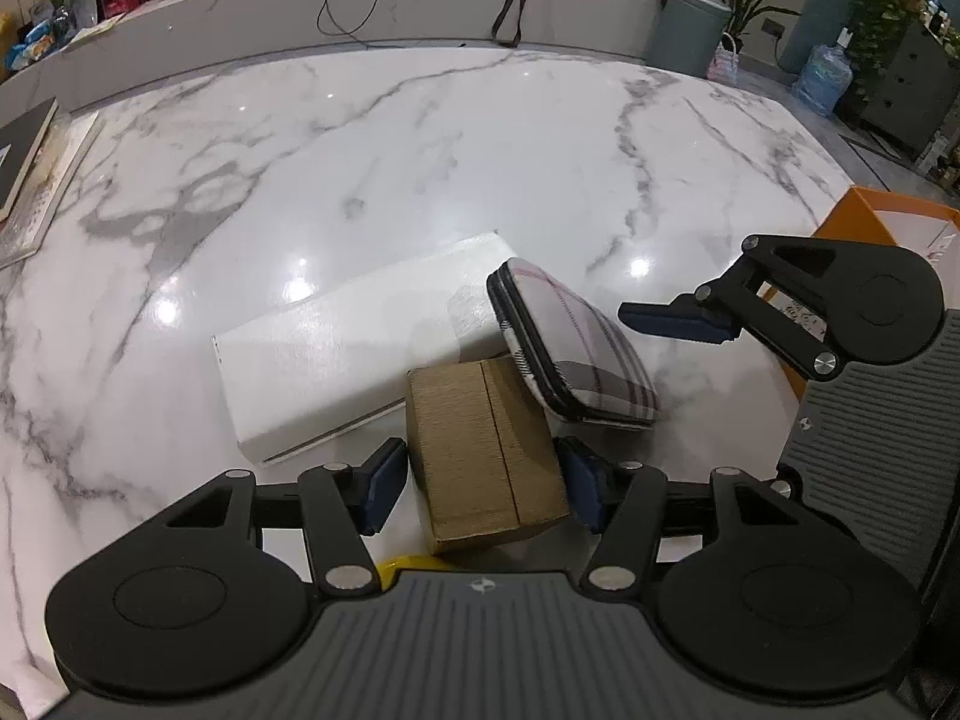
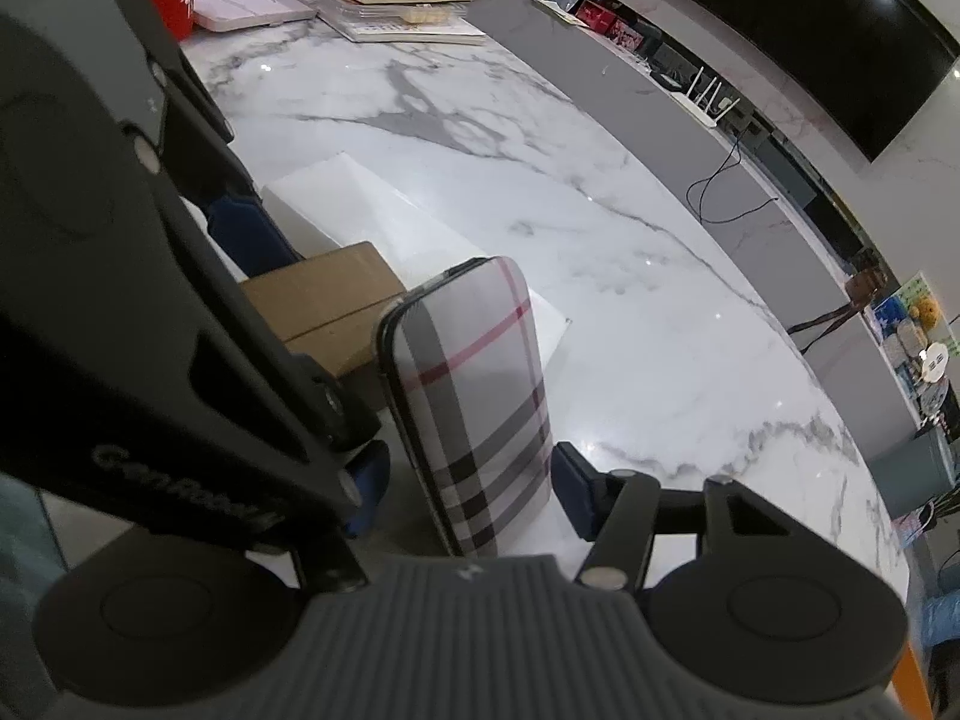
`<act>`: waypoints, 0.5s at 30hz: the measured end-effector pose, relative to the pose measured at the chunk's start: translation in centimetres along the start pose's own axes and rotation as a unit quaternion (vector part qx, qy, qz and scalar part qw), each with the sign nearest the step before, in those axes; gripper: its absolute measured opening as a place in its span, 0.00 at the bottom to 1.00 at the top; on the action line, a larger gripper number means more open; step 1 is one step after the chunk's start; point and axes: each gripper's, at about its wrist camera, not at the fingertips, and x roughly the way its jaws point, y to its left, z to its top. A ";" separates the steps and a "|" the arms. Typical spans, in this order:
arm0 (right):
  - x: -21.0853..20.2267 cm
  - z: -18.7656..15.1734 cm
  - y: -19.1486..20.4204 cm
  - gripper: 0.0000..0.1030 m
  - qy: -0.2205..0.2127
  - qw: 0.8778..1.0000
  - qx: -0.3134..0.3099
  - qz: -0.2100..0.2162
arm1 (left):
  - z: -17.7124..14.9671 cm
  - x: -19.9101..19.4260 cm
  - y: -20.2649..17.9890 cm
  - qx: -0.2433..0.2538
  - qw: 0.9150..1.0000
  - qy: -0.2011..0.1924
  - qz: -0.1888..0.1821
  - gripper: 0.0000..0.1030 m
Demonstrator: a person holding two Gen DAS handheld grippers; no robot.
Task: Organize rigid objects
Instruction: 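Withdraw both tools and move toward the cardboard box and plaid case, then grasp the brown cardboard box with the left tool while the right grasps the plaid case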
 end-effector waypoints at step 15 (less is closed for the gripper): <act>-1.6 -0.2 -0.7 0.18 -0.027 0.999 0.002 -0.028 | -0.2 -0.1 0.4 -0.012 1.000 -0.005 0.001 0.53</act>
